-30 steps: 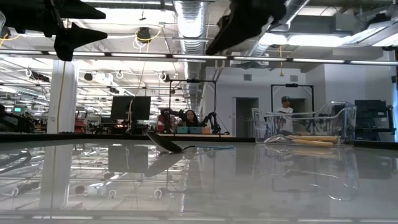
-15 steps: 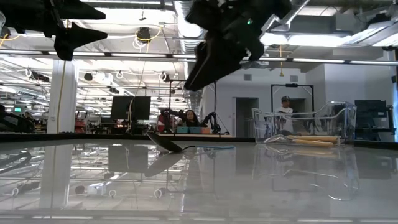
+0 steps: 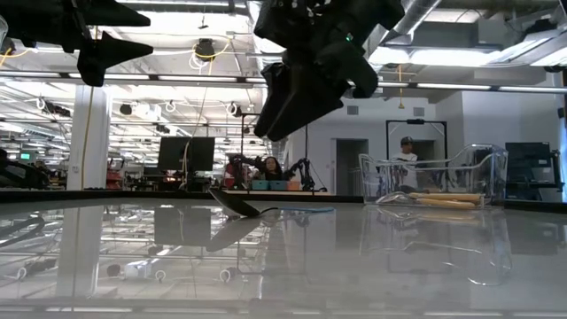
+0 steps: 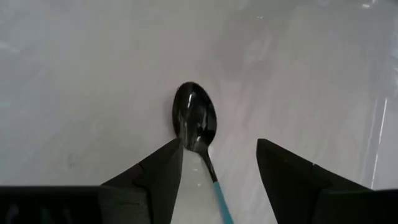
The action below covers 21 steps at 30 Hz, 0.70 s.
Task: Sort silverware by color (type)
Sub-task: Put the blue spoon into the bottom left transparent bin
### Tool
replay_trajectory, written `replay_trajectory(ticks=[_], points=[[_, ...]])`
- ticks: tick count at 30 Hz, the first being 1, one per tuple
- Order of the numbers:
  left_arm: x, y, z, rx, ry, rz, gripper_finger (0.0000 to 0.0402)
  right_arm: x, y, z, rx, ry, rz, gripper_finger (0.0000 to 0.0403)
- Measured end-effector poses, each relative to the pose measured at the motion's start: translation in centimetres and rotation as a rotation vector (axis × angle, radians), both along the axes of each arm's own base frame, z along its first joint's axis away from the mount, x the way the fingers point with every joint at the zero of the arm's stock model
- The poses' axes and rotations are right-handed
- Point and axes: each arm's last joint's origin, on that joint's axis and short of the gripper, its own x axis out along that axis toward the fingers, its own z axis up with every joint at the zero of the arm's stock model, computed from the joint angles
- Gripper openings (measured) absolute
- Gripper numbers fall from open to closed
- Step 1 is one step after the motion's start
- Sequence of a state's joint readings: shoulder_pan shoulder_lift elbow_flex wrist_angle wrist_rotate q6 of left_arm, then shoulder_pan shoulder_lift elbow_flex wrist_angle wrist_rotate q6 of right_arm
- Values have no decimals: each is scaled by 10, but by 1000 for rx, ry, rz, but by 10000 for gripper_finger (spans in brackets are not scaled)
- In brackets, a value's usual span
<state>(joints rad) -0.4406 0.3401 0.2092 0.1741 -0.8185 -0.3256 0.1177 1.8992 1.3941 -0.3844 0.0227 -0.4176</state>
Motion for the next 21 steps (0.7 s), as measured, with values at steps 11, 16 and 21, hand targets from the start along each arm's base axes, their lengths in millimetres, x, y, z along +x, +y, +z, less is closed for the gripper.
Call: replay_trajectory(ticks=[11,16,21], points=[[0,0,0,0,0,1,226,6,-1,-16,-33,22,35,232],[0,0,0,1,2,6,226,6,-7,-28,-45,70,33,232],[0,0,0,4,2,8,226,5,-21,-32,-55,117,26,232]])
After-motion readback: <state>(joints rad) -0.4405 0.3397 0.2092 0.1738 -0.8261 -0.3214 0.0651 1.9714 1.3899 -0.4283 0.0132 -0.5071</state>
